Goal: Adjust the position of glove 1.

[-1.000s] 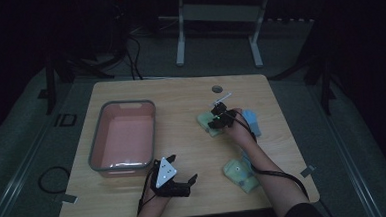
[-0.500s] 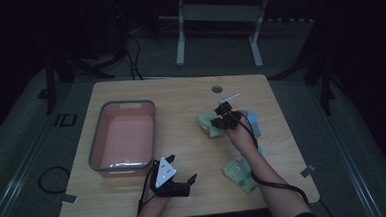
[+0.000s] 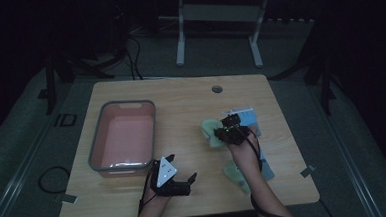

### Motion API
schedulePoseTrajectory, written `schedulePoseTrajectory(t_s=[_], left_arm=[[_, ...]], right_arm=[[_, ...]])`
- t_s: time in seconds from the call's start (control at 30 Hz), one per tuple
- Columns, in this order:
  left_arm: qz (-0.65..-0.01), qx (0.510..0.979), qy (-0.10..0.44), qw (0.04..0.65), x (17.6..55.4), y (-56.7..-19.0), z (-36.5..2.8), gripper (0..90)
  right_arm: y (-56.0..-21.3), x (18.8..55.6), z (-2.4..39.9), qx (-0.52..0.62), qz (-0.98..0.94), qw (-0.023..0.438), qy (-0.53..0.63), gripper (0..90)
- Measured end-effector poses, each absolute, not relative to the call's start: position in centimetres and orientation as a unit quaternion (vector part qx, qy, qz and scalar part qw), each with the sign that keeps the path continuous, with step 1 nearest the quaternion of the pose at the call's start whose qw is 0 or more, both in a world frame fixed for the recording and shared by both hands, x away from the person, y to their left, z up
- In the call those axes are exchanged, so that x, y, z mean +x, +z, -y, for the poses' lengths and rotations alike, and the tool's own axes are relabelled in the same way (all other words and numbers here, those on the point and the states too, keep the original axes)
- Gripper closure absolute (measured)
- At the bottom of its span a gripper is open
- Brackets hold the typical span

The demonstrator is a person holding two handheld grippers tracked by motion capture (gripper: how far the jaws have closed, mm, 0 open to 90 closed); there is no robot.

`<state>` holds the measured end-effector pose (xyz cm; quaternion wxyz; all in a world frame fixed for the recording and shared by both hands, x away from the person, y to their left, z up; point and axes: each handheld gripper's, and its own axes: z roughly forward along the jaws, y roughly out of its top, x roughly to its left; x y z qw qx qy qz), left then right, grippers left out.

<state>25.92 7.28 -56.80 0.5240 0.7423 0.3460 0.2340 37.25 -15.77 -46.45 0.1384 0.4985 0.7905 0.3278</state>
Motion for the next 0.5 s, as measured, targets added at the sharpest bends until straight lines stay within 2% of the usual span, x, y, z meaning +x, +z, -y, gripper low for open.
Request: schedulePoseTrajectory(t_s=[0.27,0.5], left_arm=[[-0.362,0.738,0.225,0.524,25.6,-56.4,-7.1,2.7],[-0.368,0.732,0.224,0.528,25.4,-56.3,-7.1,2.7]], right_arm=[[-48.1,34.7,15.1,0.535,-0.763,0.144,0.334,83.8],[-51.2,34.6,14.7,0.558,-0.754,0.14,0.317,83.6]])
